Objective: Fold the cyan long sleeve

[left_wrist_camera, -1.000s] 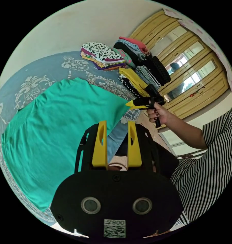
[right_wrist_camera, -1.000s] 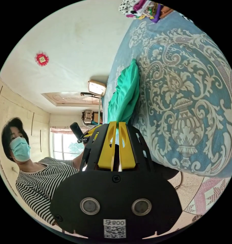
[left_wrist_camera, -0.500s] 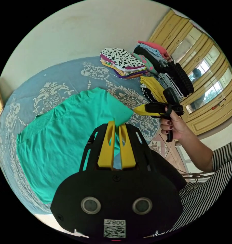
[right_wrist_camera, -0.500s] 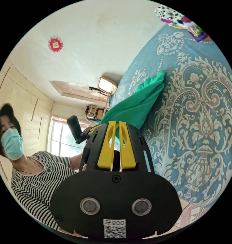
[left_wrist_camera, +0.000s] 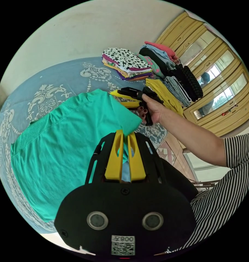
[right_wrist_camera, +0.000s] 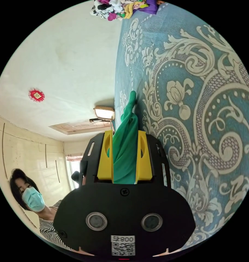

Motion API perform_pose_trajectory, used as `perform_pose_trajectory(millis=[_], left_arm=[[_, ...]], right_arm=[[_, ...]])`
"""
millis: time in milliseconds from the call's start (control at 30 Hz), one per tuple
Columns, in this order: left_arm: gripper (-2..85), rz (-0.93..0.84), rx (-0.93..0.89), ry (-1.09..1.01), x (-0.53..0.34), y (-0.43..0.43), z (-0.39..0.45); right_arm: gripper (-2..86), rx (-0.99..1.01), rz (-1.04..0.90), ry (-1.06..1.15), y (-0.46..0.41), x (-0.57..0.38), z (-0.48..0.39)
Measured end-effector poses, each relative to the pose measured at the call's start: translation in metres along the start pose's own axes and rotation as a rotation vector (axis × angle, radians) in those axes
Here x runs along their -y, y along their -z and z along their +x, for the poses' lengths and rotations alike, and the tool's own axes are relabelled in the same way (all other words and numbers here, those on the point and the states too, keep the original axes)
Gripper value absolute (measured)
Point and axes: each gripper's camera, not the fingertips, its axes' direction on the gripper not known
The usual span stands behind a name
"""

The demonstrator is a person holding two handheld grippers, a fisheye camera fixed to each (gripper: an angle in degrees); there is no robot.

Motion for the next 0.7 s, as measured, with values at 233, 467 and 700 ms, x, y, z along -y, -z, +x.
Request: perform_pose_trajectory(millis=[233,467,700], left_arm=[[2.6,0.014,-0.022,0.000,-0.026,0.010,-0.019],[2.6,0.102,-0.066,0.051,-0.088,0.054,-0.064],[2.3,0.248,-0.097,0.179,-0.183,0.123,-0.133]], right_arm=[[8.1,-0.042,-0.036,-0.025,-0.043,0.029,-0.001],[3.0,0.000,-0.006,0.070,-0.076,0.018,-0.041],[2.2,0.045,-0.060,0.206,-0.153,0.006,-0.111]])
